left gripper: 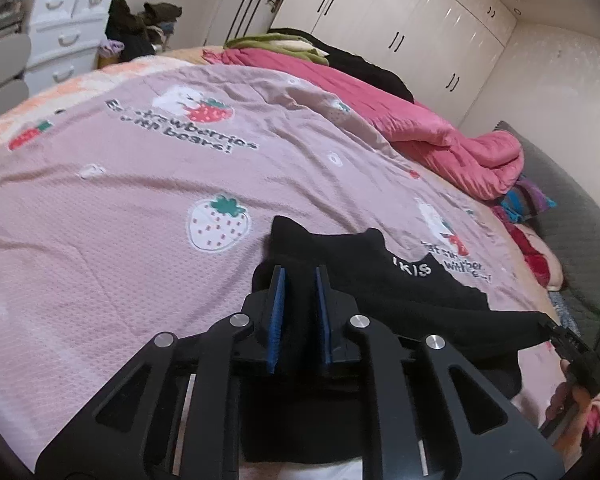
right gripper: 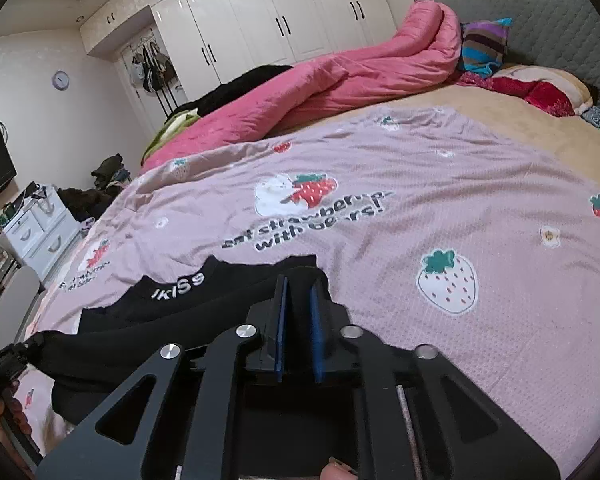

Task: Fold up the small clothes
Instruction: 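Lift the hem with both grippers and fold it over toward the collar, then lower the hem onto the shirt and open both grippers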

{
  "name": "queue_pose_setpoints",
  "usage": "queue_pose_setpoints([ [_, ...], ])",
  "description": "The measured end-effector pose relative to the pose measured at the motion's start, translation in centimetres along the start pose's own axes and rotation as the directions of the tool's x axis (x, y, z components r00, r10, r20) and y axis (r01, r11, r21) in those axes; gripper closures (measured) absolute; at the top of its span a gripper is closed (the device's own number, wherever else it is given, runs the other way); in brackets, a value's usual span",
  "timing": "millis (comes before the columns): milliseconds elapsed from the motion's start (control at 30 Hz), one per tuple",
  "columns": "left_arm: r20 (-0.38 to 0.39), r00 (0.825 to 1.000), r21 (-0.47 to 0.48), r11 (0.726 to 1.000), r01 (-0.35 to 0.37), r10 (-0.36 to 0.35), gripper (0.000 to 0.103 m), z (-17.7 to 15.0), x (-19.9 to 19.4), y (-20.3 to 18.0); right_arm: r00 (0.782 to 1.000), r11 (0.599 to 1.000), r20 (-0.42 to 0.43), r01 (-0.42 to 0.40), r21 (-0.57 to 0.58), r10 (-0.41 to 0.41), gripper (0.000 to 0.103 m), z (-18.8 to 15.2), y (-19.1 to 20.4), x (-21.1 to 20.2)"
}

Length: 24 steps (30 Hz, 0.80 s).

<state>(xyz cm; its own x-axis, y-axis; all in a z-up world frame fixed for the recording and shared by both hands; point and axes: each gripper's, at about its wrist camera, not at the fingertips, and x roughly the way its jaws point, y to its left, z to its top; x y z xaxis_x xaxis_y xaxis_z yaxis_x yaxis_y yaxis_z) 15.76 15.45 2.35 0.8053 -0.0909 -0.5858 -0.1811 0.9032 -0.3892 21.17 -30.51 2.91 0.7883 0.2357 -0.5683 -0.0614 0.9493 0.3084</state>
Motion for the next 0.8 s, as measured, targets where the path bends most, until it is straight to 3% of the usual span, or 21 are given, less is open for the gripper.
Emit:
queue_pose_setpoints([
  [100, 0.012, 1.000, -0.014, 1.000, 0.011, -0.011, 0.094, 0.1, -0.7, 0.2, 1.000, 1.000, 0.002, 0.004, 0.002, -0.004, 0.076, -0.3, -0.1, -0.2],
  [267, 0.021, 0.999, 0.013, 1.000, 0.025, -0.025, 0.094, -0.4, -1.7, -0.8, 1.000, 0.999, 0.006, -0.014, -0.038, 0.014, 0.076, -1.0, 0.7, -1.0],
  [433, 0.011, 0.999, 0.058, 0.997, 0.042, -0.043, 0.084, -1.5, -2.4, -2.5, 0.999, 0.991, -0.044, -0.027, -0.131, 0.022, 0.076, -2.5, 2.8, -0.8],
  [567, -0.047, 0.997, 0.124, 0.990, 0.071, -0.066, 0.084, -3.1, -2.0, -4.2, 0.994, 0.980, -0.105, -0.041, -0.194, 0.021, 0.076, -3.9, 4.2, 0.1],
  [700, -0.124, 0.992, 0.242, 0.968, 0.062, -0.033, 0.084, -5.6, -0.8, -5.7, 0.988, 0.973, -0.154, -0.047, -0.227, 0.012, 0.076, -4.8, 5.0, 1.0],
  [800, -0.164, 0.986, 0.244, 0.968, 0.065, -0.025, 0.085, -6.2, 0.3, -5.8, 0.984, 0.969, -0.177, -0.052, -0.242, 0.009, 0.076, -5.4, 5.3, 1.4],
])
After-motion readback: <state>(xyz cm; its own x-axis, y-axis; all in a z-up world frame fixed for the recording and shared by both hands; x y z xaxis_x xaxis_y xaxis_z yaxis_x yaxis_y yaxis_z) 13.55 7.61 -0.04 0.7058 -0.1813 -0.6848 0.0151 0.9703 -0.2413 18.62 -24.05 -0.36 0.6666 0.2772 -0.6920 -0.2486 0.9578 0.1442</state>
